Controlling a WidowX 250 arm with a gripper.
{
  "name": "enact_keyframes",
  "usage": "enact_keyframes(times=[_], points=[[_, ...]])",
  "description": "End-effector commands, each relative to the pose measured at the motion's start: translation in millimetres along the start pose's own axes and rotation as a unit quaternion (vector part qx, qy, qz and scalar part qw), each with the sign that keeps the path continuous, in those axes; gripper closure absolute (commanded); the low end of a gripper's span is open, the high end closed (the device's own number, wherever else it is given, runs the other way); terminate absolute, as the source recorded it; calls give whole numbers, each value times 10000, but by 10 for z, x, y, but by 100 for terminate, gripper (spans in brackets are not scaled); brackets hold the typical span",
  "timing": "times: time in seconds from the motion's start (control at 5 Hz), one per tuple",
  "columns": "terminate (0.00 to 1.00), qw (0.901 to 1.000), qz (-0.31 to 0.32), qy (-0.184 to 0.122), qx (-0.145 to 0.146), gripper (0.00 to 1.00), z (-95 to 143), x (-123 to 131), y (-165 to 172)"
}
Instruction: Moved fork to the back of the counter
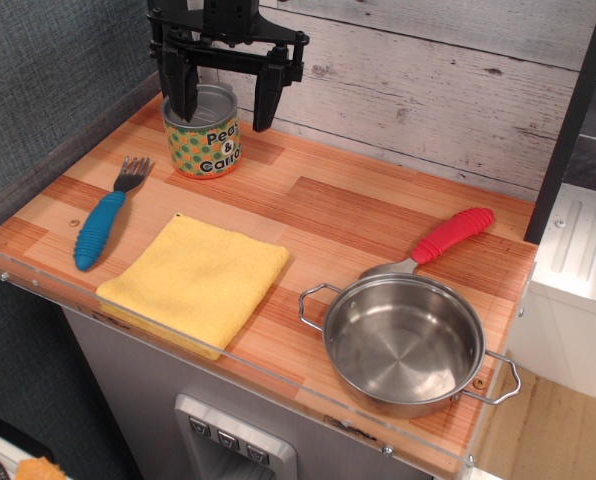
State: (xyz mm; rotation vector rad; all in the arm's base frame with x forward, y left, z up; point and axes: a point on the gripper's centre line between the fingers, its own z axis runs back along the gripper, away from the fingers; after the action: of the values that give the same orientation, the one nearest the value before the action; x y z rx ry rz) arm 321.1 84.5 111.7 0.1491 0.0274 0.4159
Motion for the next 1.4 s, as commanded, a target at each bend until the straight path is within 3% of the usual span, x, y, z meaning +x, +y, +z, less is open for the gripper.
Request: enact_keyframes(times=[0.0, 0.2, 0.4, 0.6, 0.8, 1.2], points=[[0, 10000, 0, 0, 0, 0, 0, 0, 0], [0, 9999, -67, 7, 117, 0, -30, -146, 143], [0, 9998, 157, 12, 95, 0, -92, -267, 363], [0, 9989, 408, 26, 251, 0, -232, -319, 636], [0, 9978, 621, -47, 243, 0, -381, -254, 833], [0, 9977, 364, -450, 345, 0, -682, -138, 1015]])
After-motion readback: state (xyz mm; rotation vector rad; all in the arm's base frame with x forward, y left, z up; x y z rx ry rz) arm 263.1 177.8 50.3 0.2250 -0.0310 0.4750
